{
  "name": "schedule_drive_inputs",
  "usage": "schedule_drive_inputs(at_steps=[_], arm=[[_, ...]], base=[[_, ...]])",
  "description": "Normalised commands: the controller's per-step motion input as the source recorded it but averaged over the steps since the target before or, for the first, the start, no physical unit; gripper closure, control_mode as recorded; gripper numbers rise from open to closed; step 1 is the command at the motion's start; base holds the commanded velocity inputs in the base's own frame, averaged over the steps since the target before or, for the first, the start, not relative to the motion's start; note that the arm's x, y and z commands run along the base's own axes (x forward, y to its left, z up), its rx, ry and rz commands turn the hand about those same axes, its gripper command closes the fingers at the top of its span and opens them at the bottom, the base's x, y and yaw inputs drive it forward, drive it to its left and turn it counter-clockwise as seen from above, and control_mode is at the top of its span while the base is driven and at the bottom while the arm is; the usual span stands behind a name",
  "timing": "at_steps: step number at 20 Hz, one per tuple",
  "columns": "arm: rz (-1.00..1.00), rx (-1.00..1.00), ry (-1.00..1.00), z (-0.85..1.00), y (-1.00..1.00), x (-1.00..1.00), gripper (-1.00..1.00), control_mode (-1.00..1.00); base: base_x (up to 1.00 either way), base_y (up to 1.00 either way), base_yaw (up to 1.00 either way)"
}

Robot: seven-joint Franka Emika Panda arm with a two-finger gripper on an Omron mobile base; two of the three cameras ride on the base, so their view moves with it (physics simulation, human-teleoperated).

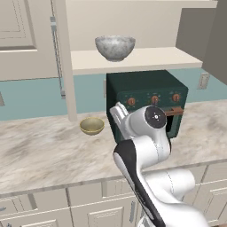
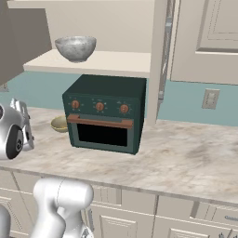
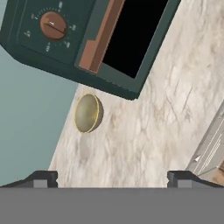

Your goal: Pick up the bowls on the counter and stack them on top of one another in the open cabinet. Place the smaller bowl on top of the larger bowl.

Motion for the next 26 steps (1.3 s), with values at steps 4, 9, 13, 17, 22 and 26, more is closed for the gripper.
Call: schedule_drive_inputs(at_steps=[4,9,13,17,22,26], arm=[[-0.03,0.01,-0.07,-0.11,0.06,0.1,-1.0,-1.0],[-0.03,0.02,-0.06,-0.11,0.03,0.11,-1.0,-1.0],[-0.02,0.03,-0.07,-0.14,0.01,0.09,-1.0,-1.0],[-0.04,0.01,-0.08,-0.13,0.04,0.11,-1.0,-1.0],[-0.06,-0.02,-0.07,-0.14,0.07,0.15,-1.0,-1.0],[-0.05,-0.01,-0.05,-0.1,0.05,0.17,-1.0,-1.0]], base=[[0.0,0.0,0.0],[0.0,0.0,0.0],[0.0,0.0,0.0],[0.0,0.0,0.0],[0.0,0.0,0.0],[0.0,0.0,0.0]])
